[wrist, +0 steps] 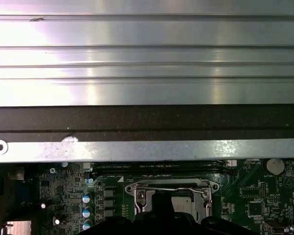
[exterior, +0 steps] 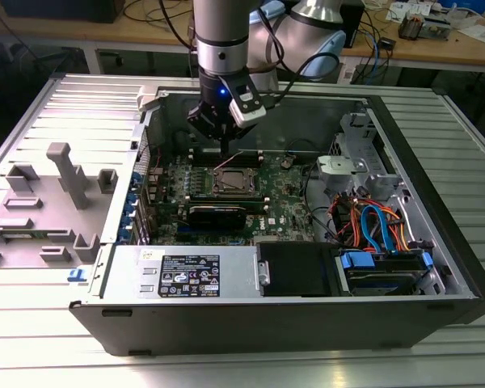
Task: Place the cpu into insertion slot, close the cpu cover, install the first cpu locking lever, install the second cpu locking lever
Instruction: 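Install the first cpu locking lever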
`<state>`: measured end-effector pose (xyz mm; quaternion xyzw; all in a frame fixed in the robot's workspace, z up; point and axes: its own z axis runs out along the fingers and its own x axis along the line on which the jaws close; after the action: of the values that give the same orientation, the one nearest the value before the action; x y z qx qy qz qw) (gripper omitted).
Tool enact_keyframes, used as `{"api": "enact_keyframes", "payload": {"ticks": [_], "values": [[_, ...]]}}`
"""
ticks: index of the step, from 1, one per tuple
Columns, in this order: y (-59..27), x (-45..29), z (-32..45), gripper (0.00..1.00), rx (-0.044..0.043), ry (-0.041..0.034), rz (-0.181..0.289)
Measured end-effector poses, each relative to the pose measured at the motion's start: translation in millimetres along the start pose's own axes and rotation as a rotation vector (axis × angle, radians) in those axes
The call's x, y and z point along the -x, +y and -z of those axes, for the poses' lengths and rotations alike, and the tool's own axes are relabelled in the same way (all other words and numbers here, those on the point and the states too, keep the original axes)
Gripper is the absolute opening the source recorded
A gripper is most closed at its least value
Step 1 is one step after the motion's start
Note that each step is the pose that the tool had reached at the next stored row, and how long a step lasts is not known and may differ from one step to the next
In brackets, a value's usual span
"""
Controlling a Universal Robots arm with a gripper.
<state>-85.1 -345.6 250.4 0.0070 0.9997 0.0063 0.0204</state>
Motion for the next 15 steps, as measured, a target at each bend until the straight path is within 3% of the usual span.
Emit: {"api": "enact_keyframes", "payload": {"ticks": [8,15], "values": [[2.2,2.6,-6.7,0.11,-0.0001,0.0000,0.000],[2.5,3.1,-7.7,0.11,0.0000,-0.0001,0.000]]}}
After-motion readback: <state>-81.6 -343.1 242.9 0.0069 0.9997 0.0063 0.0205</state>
